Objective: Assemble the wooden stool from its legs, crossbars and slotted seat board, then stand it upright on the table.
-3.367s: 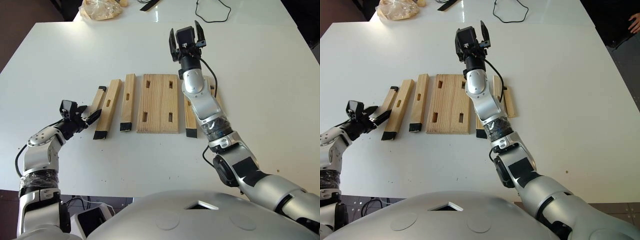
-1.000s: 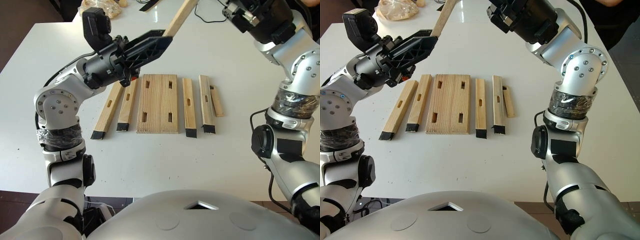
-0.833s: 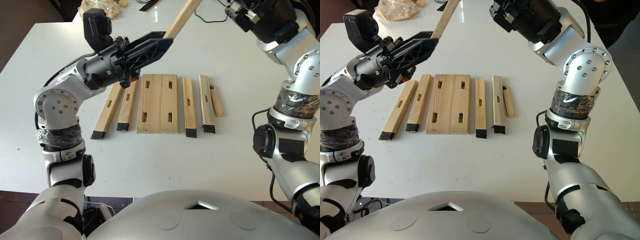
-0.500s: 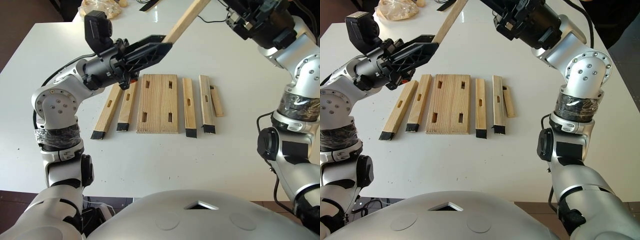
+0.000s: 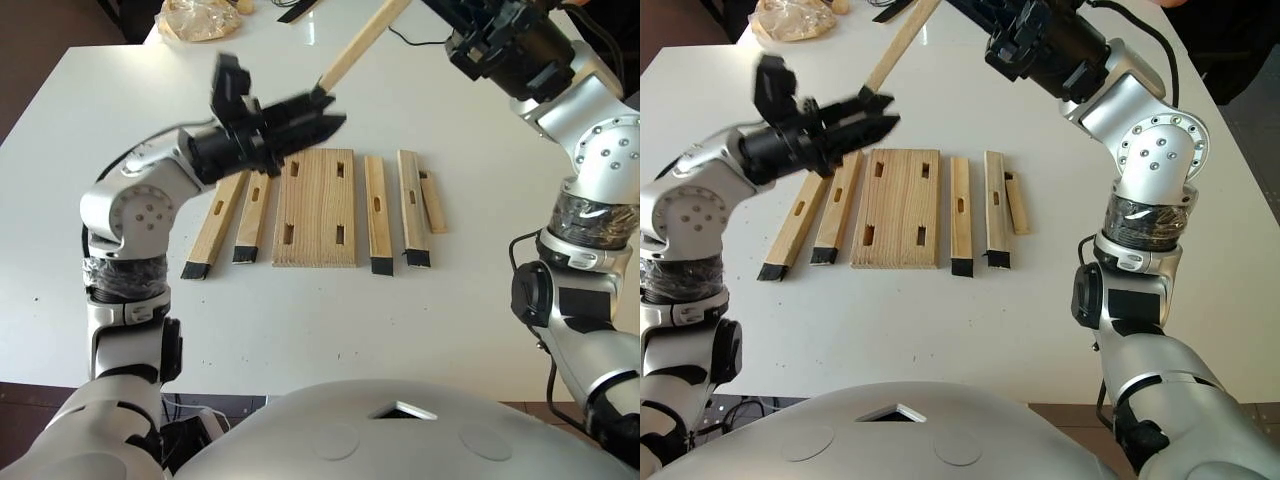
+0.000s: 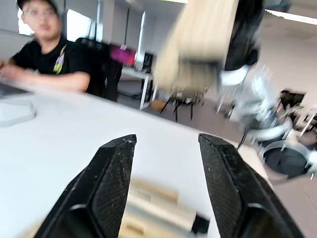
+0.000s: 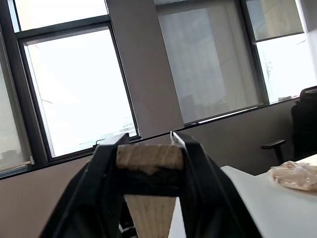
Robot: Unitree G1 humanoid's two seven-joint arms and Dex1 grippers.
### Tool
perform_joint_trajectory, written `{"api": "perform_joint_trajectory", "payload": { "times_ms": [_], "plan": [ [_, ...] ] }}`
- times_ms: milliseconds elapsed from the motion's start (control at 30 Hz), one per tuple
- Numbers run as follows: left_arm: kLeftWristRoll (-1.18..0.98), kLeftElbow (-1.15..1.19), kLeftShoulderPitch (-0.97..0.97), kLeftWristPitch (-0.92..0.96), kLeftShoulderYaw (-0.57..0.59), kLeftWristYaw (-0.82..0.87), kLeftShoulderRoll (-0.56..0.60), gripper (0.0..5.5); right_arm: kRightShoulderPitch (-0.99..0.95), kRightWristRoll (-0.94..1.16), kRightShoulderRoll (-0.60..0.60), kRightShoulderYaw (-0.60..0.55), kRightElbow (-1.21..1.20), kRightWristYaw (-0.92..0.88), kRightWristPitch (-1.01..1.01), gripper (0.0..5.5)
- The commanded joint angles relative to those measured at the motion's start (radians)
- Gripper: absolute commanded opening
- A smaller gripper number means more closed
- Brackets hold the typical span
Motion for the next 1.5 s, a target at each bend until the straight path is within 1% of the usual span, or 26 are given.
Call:
{"api": "perform_joint_trajectory", "payload": {
  "times_ms": [33,100,133,200,267,367,433,500,600,633,700,767,900,1067,1400,1500],
  "plan": [
    [0.123,0.061,0.042,-0.07,-0.027,0.011,0.023,2.31,-0.029,-0.26,-0.094,0.106,0.1,0.084,-0.168,1.34],
    [0.174,0.099,0.05,-0.105,-0.008,0.077,-0.003,2.31,0.017,-0.474,-0.18,0.225,0.158,0.189,-0.344,1.34],
    [0.202,0.115,0.05,-0.122,0.006,0.14,-0.028,2.31,0.046,-0.564,-0.214,0.279,0.19,0.236,-0.426,1.34],
    [0.312,0.186,0.019,-0.174,0.034,0.376,-0.107,2.31,0.109,-0.682,-0.253,0.353,0.25,0.324,-0.57,1.34],
    [0.347,0.209,-0.009,-0.23,0.095,0.578,-0.211,2.31,0.148,-0.731,-0.269,0.384,0.291,0.398,-0.661,1.34],
    [0.327,0.193,-0.064,-0.329,0.191,0.853,-0.417,2.31,0.168,-0.731,-0.281,0.386,0.346,0.495,-0.681,1.34],
    [0.325,0.22,-0.123,-0.441,0.213,0.993,-0.56,2.31,0.168,-0.734,-0.281,0.383,0.401,0.542,-0.691,1.34],
    [0.331,0.299,-0.193,-0.509,0.201,1.072,-0.669,2.31,0.159,-0.747,-0.273,0.383,0.465,0.578,-0.716,1.34],
    [0.407,0.402,-0.22,-0.552,0.103,1.043,-0.728,2.31,0.137,-0.781,-0.27,0.39,0.549,0.642,-0.775,1.34],
    [0.431,0.427,-0.215,-0.549,0.075,1.035,-0.738,2.31,0.126,-0.792,-0.266,0.39,0.579,0.657,-0.798,1.34],
    [0.467,0.427,-0.202,-0.601,0.029,1.006,-0.731,2.31,0.111,-0.8,-0.262,0.387,0.624,0.686,-0.832,1.34],
    [0.465,0.431,-0.198,-0.606,0.042,1.033,-0.734,2.31,0.108,-0.782,-0.262,0.372,0.626,0.71,-0.833,1.34],
    [0.437,0.439,-0.182,-0.554,0.072,1.097,-0.748,2.31,0.105,-0.755,-0.264,0.343,0.611,0.736,-0.801,1.34],
    [0.431,0.426,-0.177,-0.51,0.053,1.087,-0.746,2.31,0.134,-0.772,-0.263,0.342,0.625,0.752,-0.791,1.34],
    [0.417,0.371,-0.14,-0.46,0.043,1.088,-0.75,2.31,0.24,-0.748,-0.266,0.323,0.546,0.759,-0.737,1.34],
    [0.414,0.346,-0.127,-0.432,0.042,1.091,-0.747,2.31,0.256,-0.753,-0.258,0.318,0.57,0.748,-0.721,1.34]
  ]
}}
